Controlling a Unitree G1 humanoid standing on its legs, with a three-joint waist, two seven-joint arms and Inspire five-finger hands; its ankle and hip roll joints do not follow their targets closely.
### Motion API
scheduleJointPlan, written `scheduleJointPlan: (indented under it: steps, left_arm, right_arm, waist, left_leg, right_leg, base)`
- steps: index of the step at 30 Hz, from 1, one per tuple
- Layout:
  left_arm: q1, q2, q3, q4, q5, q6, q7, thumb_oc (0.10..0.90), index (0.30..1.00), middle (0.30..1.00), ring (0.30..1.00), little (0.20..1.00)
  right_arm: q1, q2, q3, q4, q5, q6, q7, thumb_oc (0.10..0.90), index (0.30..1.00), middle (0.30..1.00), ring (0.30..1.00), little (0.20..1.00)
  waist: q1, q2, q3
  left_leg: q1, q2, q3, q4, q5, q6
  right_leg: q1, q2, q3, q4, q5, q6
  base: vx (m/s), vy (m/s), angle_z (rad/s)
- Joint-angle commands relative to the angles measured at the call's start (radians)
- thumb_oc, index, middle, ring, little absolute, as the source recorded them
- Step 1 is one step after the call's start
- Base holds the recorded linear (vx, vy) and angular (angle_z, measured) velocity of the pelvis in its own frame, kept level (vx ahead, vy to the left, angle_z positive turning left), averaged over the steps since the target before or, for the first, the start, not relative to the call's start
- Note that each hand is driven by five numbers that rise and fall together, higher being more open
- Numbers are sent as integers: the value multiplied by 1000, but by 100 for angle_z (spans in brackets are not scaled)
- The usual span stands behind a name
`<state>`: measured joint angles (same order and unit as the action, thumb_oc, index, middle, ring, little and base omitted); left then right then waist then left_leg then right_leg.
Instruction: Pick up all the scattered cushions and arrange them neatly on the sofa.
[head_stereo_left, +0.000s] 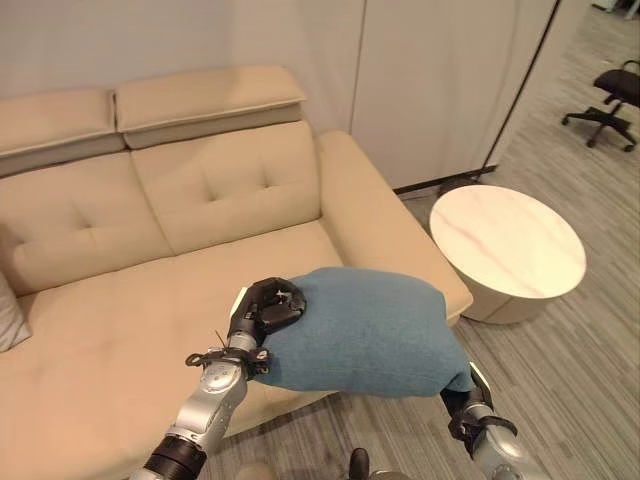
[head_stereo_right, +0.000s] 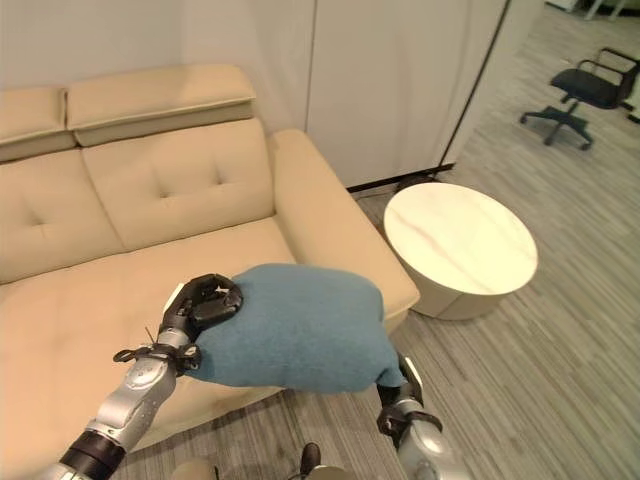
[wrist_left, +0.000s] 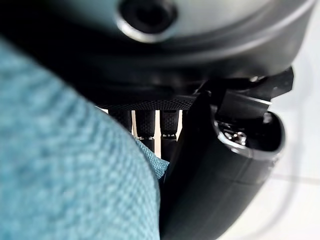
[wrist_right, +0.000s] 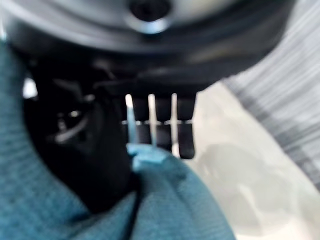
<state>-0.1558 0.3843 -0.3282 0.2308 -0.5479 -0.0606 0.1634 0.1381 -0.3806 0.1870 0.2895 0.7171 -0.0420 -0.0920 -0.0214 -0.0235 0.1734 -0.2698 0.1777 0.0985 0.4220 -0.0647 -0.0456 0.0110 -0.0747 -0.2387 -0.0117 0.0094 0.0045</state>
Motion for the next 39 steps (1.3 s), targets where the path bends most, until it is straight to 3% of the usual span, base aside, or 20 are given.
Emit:
scheduleJointPlan:
  steps: [1,4,7,8,9,10,12,14,16,17,18,19,20,21,22,26,29,35,37,39]
  left_arm:
    - [-125,-15,-21,-225,-8,-134,-49,400,300,300,300,300]
    - [-113,-10,-11,-226,-9,-126,-49,400,300,300,300,300]
    - [-100,2,-6,-232,-4,-118,-59,400,300,300,300,300]
    - [-89,9,-2,-237,-1,-118,-61,400,300,300,300,300]
    - [-83,17,-1,-242,-1,-116,-64,400,300,300,300,300]
    - [-83,17,-1,-242,-1,-116,-64,400,300,300,300,300]
    - [-84,27,-4,-249,3,-114,-68,400,300,300,300,300]
    - [-82,36,-6,-255,21,-113,-70,400,300,300,300,300]
    - [-84,35,-5,-253,27,-113,-69,400,300,300,300,300]
    - [-94,34,-7,-249,39,-116,-73,400,300,300,300,300]
    - [-94,34,-7,-248,39,-116,-73,400,300,300,300,300]
    - [-111,33,-9,-239,47,-118,-77,400,300,300,300,300]
    - [-112,33,-9,-239,47,-118,-77,400,300,300,300,300]
    - [-138,35,-21,-226,74,-124,-83,400,300,300,300,300]
    - [-151,31,-36,-205,82,-124,-81,400,300,300,300,300]
    - [-251,17,-82,-111,139,-126,-66,400,300,300,300,300]
    - [-390,4,-116,-5,158,-133,-33,400,300,300,300,300]
    - [-537,-4,-148,76,196,-138,-7,400,300,300,300,300]
    - [-666,3,-193,144,214,-147,12,400,300,300,300,300]
    - [-903,2,-258,262,238,-158,58,400,300,300,300,300]
  right_arm:
    - [-178,51,90,-212,-5,-133,68,400,300,300,300,300]
    - [-187,61,97,-208,-22,-131,71,400,300,300,300,300]
    - [-183,70,100,-207,-26,-126,84,400,300,300,300,300]
    - [-178,78,104,-203,-31,-121,94,400,300,300,300,300]
    - [-178,85,105,-197,-41,-116,97,400,300,300,300,300]
    - [-178,85,105,-197,-41,-116,97,400,300,300,300,300]
    - [-187,90,104,-198,-61,-111,101,400,300,300,300,300]
    - [-177,98,98,-216,-78,-110,105,400,300,300,300,300]
    - [-173,97,98,-224,-78,-113,107,400,300,300,300,300]
    - [-176,93,98,-235,-87,-115,108,400,300,300,300,300]
    - [-176,93,98,-235,-88,-115,108,400,300,300,300,300]
    - [-192,81,100,-237,-111,-118,101,400,300,300,300,300]
    - [-192,80,101,-236,-111,-118,101,400,300,300,300,300]
    - [-230,58,109,-230,-144,-123,94,400,300,300,300,300]
    - [-232,54,103,-223,-166,-118,79,400,300,300,300,300]
    - [-322,26,94,-181,-247,-120,38,400,300,300,300,300]
    - [-493,-11,112,-120,-312,-117,-19,400,300,300,300,300]
    - [-667,-45,126,-33,-400,-107,-69,400,300,300,300,300]
    - [-794,-87,150,30,-426,-109,-100,400,300,300,300,300]
    - [-1049,-145,201,151,-443,-108,-158,400,300,300,300,300]
  waist:
    - [45,3,-65]
    - [76,4,-76]
    - [77,-6,-97]
    - [85,-20,-108]
    - [86,-29,-112]
    - [88,-27,-116]
    - [83,-18,-113]
    - [62,2,-106]
    - [55,8,-108]
    - [49,10,-110]
    - [43,8,-107]
    - [38,3,-109]
    - [33,5,-108]
    - [30,-9,-111]
    - [20,-15,-106]
    - [14,-33,-134]
    - [14,-29,-146]
    - [12,-20,-141]
    - [8,-17,-128]
    - [1,-10,-89]
  left_leg:
    - [-32,37,45,-176,100,-33]
    - [-59,59,66,-253,159,-52]
    - [-25,30,66,-255,148,-40]
    - [-13,10,71,-242,129,-25]
    - [17,-22,75,-233,92,5]
    - [15,-19,77,-236,95,5]
    - [66,-47,80,-244,60,39]
    - [144,-72,49,-263,12,75]
    - [161,-78,37,-279,10,76]
    - [184,-88,13,-302,1,70]
    - [187,-91,7,-302,-1,69]
    - [200,-93,-18,-310,-10,54]
    - [201,-92,-24,-309,-12,53]
    - [216,-100,-49,-308,-26,36]
    - [228,-105,-70,-307,-37,34]
    - [249,-110,-82,-335,-38,27]
    - [248,-102,-88,-393,-11,14]
    - [229,-90,-94,-464,27,0]
    - [206,-89,-98,-470,39,-6]
    - [138,-90,-103,-466,58,-12]
  right_leg:
    - [98,-14,54,83,-173,98]
    - [156,-17,19,99,-205,120]
    - [163,-39,23,134,-197,137]
    - [164,-65,25,174,-172,156]
    - [131,-108,34,290,-104,186]
    - [127,-105,36,287,-100,185]
    - [88,-149,34,434,6,210]
    - [20,-159,70,586,45,205]
    - [-5,-156,70,574,46,197]
    - [-45,-160,57,489,8,182]
    - [-37,-163,50,490,3,182]
    - [-57,-174,32,349,-41,173]
    - [-48,-172,24,343,-41,172]
    - [-61,-173,41,194,-42,177]
    - [-42,-155,74,164,-46,180]
    - [-20,-132,111,107,-21,193]
    - [-2,-112,98,45,-22,189]
    - [-26,-95,79,21,-20,188]
    - [-48,-92,74,24,-21,187]
    - [-113,-92,75,37,-16,187]
  base:
    - [292,162,59]
    - [329,243,33]
    - [317,288,32]
    - [403,428,26]
    - [288,323,26]
    - [227,303,23]
    - [189,261,16]
    - [271,280,22]
    - [242,125,41]
    - [249,57,46]
    - [325,-54,42]
    - [171,-72,41]
    - [353,-149,54]
    - [260,-92,68]
    - [247,-87,88]
    - [181,-65,86]
    - [107,-61,16]
    - [-4,-30,1]
    - [-98,-8,2]
    - [-225,4,3]
